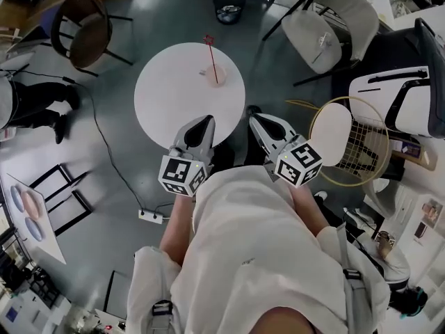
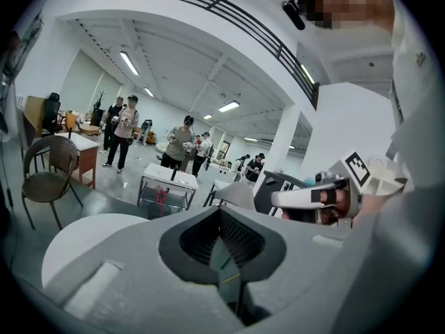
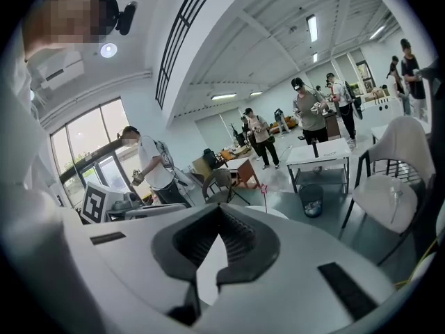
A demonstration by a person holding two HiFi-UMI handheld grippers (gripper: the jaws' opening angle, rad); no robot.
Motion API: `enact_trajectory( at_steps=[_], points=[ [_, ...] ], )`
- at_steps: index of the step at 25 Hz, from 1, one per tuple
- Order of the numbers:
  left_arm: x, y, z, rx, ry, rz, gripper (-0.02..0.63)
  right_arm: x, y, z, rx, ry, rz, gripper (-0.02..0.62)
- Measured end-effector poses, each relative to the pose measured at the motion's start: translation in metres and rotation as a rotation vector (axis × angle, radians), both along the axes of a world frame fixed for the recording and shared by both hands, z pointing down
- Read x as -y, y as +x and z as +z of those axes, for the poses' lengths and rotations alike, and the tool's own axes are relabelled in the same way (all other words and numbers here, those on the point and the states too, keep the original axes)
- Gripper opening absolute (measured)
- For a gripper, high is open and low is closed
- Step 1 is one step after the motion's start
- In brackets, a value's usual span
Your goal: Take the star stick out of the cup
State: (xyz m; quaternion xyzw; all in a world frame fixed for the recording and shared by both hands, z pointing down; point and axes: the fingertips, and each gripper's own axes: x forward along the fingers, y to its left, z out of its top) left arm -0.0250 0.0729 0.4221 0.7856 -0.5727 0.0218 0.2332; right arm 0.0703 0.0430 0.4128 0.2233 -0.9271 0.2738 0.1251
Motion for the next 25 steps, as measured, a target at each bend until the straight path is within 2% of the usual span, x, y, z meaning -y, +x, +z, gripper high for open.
enact_trajectory(
  at_steps=[8,15,25],
  points=[
    [0.050,-0.024,0.011,-0.019,-0.032,-0.177,0.009,0.079,-0.029,0.004,0.013,-0.005,-0.169,0.008],
    [0.095,-0.025,0.016,-0.006,-0.067,-0.337,0.009,0.147,-0.051,0.001,0.030,-0.009,-0.326,0.008],
    [0.127,-0.022,0.031,0.003,-0.125,-0.510,0.009,0.190,-0.066,0.020,-0.005,-0.061,-0.524,0.008]
  ],
)
